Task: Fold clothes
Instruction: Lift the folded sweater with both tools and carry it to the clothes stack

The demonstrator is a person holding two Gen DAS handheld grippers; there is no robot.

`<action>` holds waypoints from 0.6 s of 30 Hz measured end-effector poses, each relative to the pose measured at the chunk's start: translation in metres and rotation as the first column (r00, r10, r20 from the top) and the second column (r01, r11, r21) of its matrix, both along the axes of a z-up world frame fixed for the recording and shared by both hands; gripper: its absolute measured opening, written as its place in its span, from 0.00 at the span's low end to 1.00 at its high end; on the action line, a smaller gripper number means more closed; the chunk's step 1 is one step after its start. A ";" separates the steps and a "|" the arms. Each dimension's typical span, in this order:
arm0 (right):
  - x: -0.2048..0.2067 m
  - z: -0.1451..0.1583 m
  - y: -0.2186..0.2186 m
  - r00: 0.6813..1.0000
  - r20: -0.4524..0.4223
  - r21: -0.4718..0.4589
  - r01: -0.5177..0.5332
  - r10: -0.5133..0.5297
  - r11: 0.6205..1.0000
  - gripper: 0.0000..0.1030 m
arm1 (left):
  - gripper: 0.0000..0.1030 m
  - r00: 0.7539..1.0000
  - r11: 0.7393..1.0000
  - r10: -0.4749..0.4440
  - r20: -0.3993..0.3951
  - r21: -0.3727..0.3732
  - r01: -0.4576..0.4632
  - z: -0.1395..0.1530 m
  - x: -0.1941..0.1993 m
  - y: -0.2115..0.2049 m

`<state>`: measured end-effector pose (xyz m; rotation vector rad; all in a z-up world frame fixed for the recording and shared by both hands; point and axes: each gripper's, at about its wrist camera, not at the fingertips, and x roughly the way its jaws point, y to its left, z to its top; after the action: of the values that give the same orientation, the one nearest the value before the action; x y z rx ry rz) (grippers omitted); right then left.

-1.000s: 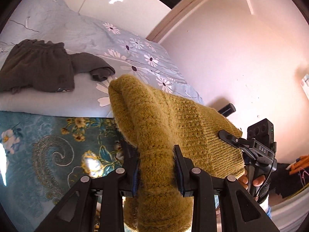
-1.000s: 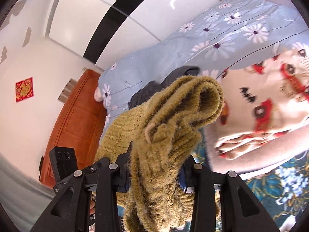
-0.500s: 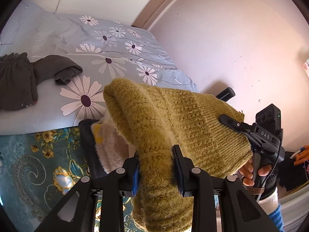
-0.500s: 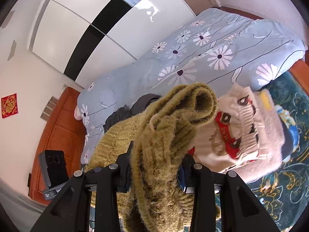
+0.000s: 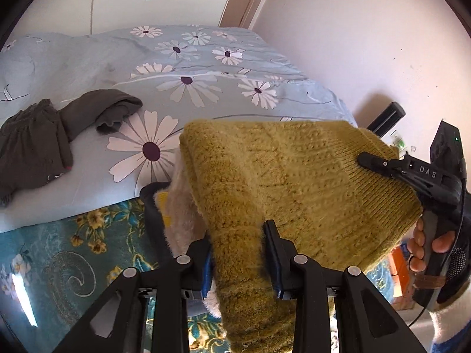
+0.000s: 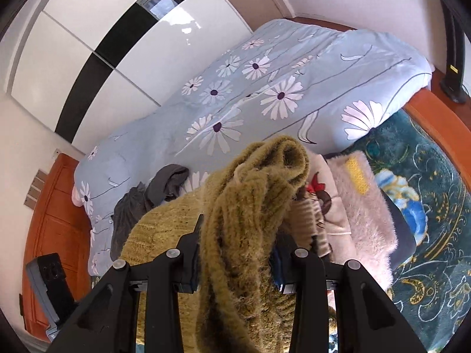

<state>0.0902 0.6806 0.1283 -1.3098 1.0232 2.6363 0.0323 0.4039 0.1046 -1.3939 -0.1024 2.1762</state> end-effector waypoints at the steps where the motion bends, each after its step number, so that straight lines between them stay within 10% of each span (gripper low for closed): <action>1: 0.000 -0.008 0.003 1.000 0.021 0.003 0.014 -0.014 1.000 0.37 | 0.35 1.000 1.000 0.000 0.009 -0.006 0.000 -0.006 0.001 -0.002; 18: 0.019 -0.051 0.026 0.999 -0.014 -0.093 0.030 -0.031 0.995 0.43 | 0.47 0.997 0.994 0.074 0.004 0.080 -0.074 -0.008 0.040 -0.065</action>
<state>0.1091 0.7069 0.0775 -1.2813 1.1722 2.6098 0.0718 0.3393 0.0965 -1.3665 -0.2432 2.2057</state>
